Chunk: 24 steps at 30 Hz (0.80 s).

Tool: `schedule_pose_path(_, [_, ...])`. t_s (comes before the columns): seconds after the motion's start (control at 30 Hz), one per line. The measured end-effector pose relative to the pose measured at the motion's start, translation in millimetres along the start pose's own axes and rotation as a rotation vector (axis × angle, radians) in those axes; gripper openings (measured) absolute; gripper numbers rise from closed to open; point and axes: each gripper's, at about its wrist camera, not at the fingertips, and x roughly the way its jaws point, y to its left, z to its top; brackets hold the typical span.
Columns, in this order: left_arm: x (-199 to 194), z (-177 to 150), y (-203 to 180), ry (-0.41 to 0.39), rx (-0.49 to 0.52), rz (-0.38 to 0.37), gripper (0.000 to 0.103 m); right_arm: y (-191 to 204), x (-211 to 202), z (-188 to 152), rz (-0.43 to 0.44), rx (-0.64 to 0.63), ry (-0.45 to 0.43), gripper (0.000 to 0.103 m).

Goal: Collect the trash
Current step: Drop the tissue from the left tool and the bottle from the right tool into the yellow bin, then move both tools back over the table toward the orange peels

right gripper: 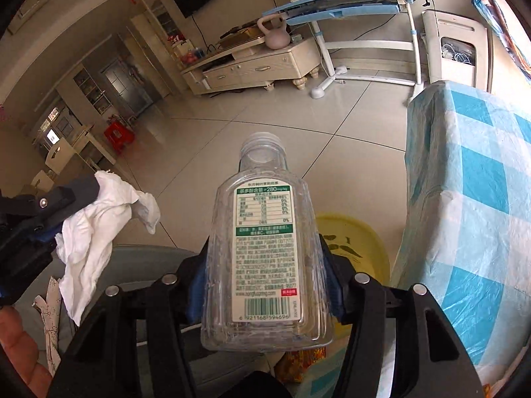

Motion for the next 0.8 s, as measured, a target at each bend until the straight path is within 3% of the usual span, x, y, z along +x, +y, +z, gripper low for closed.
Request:
schedule_pose_path(0.3, [61, 7, -26, 0.136, 0.106, 0.034, 0.011, -12, -66, -23, 0.052, -0.020, -0.089, 0.067])
schedule_pose_path(0.37, [76, 2, -29, 0.188, 0.129, 0.068, 0.020, -17, -84, -35, 0.053, -0.019, -0.106, 0.068])
schedule_pose_path(0.4, [80, 0, -29, 0.202, 0.131, 0.091, 0.031, -21, -95, -43, 0.052, -0.019, -0.114, 0.068])
schedule_pose_path(0.5, [76, -5, -30, 0.176, 0.139, 0.134, 0.053, -29, -123, -64, 0.036, -0.018, -0.128, 0.070])
schedule_pose_path(0.57, [69, -8, -31, 0.146, 0.150, 0.172, 0.059, -35, -142, -82, 0.014, -0.022, -0.138, 0.070])
schedule_pose_path(0.7, [48, -14, -37, 0.103, 0.160, 0.214, 0.063, -45, -177, -114, -0.038, -0.020, -0.175, 0.070])
schedule_pose_path(0.8, [22, -18, -49, 0.022, 0.171, 0.230, 0.070, -53, -205, -143, -0.096, -0.020, -0.218, 0.070])
